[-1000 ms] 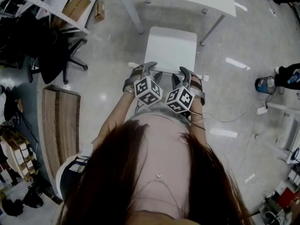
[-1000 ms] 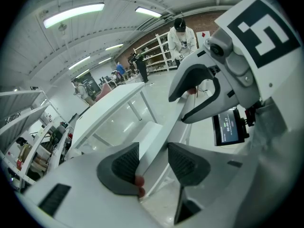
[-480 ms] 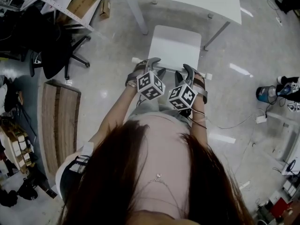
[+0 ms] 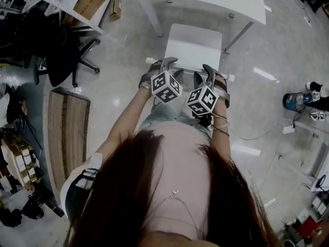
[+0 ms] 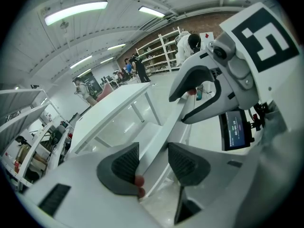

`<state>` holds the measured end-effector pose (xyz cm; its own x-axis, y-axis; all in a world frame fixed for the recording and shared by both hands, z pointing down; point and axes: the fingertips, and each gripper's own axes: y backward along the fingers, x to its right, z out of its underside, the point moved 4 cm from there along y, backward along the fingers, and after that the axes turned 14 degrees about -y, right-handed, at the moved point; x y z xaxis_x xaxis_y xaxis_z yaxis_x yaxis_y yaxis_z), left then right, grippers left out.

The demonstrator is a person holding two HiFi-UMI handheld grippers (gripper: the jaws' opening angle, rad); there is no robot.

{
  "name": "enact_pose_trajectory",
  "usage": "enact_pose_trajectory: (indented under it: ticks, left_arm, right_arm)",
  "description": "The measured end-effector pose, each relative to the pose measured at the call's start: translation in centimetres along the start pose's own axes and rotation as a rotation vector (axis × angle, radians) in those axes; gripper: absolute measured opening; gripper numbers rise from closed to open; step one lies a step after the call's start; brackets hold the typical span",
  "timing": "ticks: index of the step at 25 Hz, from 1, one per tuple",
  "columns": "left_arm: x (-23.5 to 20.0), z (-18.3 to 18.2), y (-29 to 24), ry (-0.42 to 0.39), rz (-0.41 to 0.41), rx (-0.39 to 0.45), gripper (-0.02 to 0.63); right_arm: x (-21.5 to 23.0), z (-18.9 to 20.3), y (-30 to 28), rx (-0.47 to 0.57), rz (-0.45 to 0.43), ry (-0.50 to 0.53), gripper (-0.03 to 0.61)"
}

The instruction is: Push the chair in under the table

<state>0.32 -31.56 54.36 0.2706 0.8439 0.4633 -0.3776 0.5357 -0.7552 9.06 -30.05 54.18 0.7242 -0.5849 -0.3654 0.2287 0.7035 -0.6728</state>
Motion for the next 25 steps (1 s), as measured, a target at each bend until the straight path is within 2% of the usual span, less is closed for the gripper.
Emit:
enact_pose_trajectory:
  ticks: [25]
  left_arm:
    - [-3.7,-1.2,-3.2,-0.007,0.008,0.011,0.192]
  right_arm:
    - [3.8,-1.1,-3.3,-0.022,-0.013,-0.026,0.196]
